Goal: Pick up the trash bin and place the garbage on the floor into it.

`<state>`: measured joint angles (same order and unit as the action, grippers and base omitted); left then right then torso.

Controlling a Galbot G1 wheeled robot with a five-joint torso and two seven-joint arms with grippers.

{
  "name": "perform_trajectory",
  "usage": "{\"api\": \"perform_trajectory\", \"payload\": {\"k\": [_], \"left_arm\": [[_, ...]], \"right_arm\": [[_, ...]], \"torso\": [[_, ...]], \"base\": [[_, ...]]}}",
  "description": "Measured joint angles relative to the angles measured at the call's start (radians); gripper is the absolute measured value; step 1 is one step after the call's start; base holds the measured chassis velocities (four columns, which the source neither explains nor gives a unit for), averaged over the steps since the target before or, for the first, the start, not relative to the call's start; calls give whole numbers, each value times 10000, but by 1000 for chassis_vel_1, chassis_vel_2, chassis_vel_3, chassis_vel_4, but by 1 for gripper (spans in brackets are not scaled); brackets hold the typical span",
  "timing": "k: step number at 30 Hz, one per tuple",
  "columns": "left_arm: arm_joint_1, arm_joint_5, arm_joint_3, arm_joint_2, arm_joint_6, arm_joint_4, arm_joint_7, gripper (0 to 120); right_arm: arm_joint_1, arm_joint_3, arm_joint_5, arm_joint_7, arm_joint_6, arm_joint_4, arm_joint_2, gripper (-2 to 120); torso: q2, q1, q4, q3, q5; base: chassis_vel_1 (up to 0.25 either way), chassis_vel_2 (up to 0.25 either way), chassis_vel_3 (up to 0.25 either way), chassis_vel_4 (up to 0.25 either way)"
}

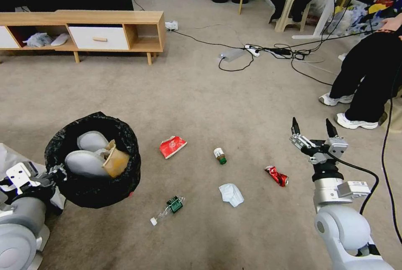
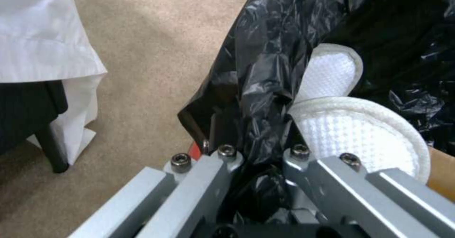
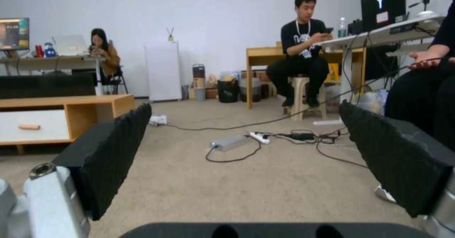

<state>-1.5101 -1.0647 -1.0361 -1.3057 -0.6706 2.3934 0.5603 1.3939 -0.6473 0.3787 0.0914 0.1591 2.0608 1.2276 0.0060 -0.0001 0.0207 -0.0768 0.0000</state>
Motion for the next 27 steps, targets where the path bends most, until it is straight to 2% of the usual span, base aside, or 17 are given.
{"api": "perform_trajectory", "payload": {"k": [27], "left_arm": [[51,-10,-11,-41,0,-16,-17,4]], "right_arm": [[-101,46,-206,-280,236,-223,-26,100]], "torso": [[0,0,1,-1,0]], "base": [[0,0,0,0]]}}
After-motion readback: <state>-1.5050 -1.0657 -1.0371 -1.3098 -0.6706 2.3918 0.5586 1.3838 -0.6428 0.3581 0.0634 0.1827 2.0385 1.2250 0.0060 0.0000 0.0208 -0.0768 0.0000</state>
